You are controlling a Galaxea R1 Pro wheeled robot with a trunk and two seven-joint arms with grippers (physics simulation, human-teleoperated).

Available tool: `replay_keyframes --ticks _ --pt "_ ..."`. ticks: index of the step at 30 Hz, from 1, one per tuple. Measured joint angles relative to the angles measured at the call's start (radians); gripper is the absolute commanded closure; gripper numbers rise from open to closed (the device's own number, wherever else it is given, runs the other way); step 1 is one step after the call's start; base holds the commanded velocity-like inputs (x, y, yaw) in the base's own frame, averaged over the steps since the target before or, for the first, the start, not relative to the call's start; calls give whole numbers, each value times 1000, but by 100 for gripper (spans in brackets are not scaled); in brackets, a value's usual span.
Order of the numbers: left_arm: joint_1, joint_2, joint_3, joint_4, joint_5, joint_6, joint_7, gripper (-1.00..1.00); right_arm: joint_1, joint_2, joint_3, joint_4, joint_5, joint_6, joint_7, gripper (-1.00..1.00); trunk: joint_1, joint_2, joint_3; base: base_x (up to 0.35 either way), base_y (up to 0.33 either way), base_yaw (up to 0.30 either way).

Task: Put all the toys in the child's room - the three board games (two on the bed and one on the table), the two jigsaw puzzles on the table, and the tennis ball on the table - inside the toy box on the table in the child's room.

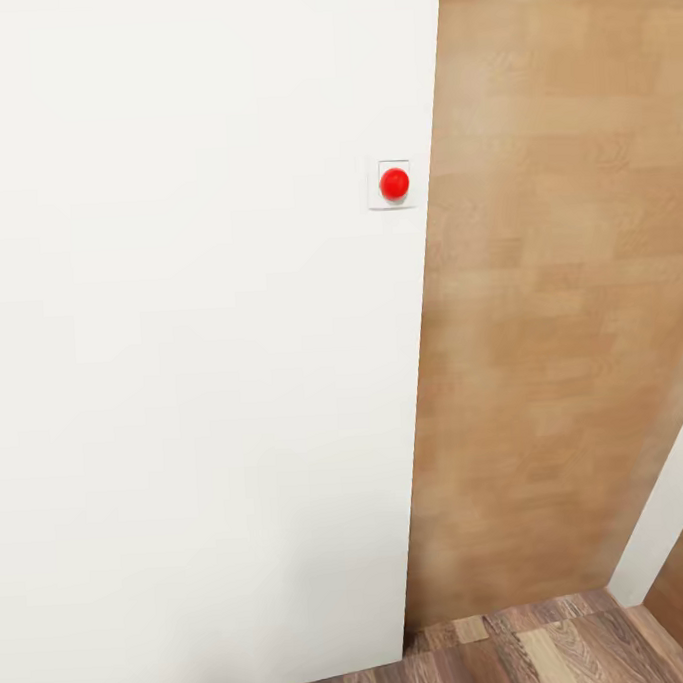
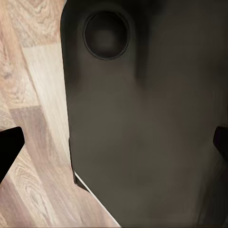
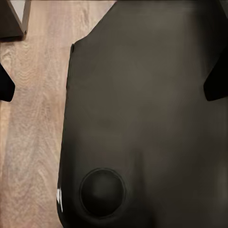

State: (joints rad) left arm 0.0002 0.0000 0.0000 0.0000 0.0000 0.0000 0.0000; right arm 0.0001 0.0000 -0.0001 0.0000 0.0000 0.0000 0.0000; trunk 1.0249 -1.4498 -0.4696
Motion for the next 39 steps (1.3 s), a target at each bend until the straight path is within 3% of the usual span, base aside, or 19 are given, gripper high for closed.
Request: replay_keyframes --ticks 8,16,25,39 --pt "-2 -6 4 3 4 -1 -3 -100 -2 1 1 0 -4 1 -1 -100 0 0 0 0 0 0" --pt "-2 -32 4 -2 5 2 -4 -100 -2 39 -1 0 -9 -1 -1 -100 0 0 0 0 0 0" --pt "-2 -33 4 -4 6 1 -4 -100 -1 41 -1 0 -9 0 -1 -100 0 0 -1 0 0 -27" --pt "-2 -34 -3 -4 -1 2 -5 -100 0 39 -3 0 -14 0 -1 -100 0 0 -11 0 0 -217"
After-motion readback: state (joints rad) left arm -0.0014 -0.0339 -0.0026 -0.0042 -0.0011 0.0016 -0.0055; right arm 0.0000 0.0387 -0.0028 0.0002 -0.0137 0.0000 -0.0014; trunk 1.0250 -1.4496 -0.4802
